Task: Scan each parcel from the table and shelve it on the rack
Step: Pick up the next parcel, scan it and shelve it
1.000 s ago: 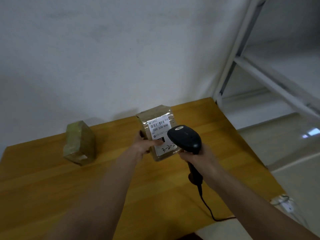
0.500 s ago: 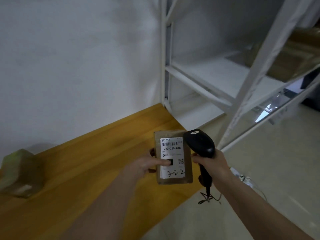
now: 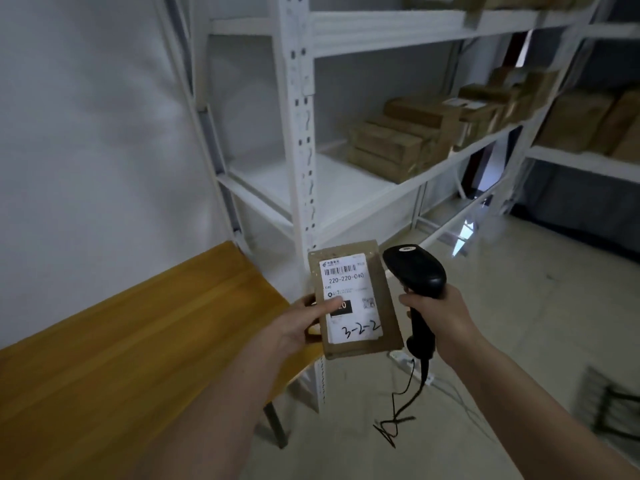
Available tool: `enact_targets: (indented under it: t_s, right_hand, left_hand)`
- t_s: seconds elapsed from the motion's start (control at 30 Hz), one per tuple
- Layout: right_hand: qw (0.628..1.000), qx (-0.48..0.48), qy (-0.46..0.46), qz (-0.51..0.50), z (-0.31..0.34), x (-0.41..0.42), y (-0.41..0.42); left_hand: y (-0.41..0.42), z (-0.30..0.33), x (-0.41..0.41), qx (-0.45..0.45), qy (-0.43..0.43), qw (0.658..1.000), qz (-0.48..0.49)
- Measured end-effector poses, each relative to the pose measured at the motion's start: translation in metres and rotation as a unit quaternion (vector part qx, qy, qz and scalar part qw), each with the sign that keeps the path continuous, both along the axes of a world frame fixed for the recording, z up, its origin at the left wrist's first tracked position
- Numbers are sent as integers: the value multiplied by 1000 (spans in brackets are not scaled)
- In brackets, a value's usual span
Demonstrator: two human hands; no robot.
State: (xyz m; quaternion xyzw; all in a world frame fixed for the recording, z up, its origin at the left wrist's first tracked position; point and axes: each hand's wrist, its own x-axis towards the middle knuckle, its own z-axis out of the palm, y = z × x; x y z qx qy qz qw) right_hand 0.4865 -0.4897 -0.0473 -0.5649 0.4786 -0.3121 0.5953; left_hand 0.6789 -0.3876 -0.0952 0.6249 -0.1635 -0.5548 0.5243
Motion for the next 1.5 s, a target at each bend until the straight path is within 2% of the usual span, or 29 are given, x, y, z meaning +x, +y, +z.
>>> enact_targets:
  t_s: [0.33, 0.53, 0.77, 0.97, 1.17, 1.23, 1.3, 1.37, 1.4, 1.43, 1.5]
  right_hand:
    - [997, -43, -61, -16, 45, -25, -76]
    - [991, -71, -116, -14, 99, -28, -147]
    - [965, -196, -172, -4, 224, -19, -236]
    - [952, -238, -190, -35, 298, 8, -304]
    - [948, -209, -236, 41, 336, 41, -365]
    - [945, -221, -233, 54, 347, 51, -382]
    - [945, -234, -219, 66, 356, 60, -397]
    - [948, -236, -197, 83, 362, 69, -409]
    - [949, -234, -190, 94, 363, 72, -415]
    - [949, -235, -185, 104, 362, 74, -420]
    - [947, -237, -179, 120, 360, 79, -430]
  left_hand:
    - [-92, 61, -24, -113, 129, 981, 89]
    - [-162, 111, -18, -181, 105, 976, 61]
    - [-259, 258, -8, -315, -40, 948, -21]
    - [-325, 357, 17, -382, -12, 923, 37]
    - [-388, 380, 30, -357, -5, 926, 123]
    - [-405, 382, 29, -345, -44, 927, 143]
    - [-421, 384, 29, -302, -150, 922, 188]
    - [-429, 384, 27, -198, -338, 881, 264]
    - [-432, 384, 26, -170, -403, 855, 279]
    - [-435, 382, 26, -186, -426, 845, 263]
    - [-439, 378, 24, -246, -390, 867, 190]
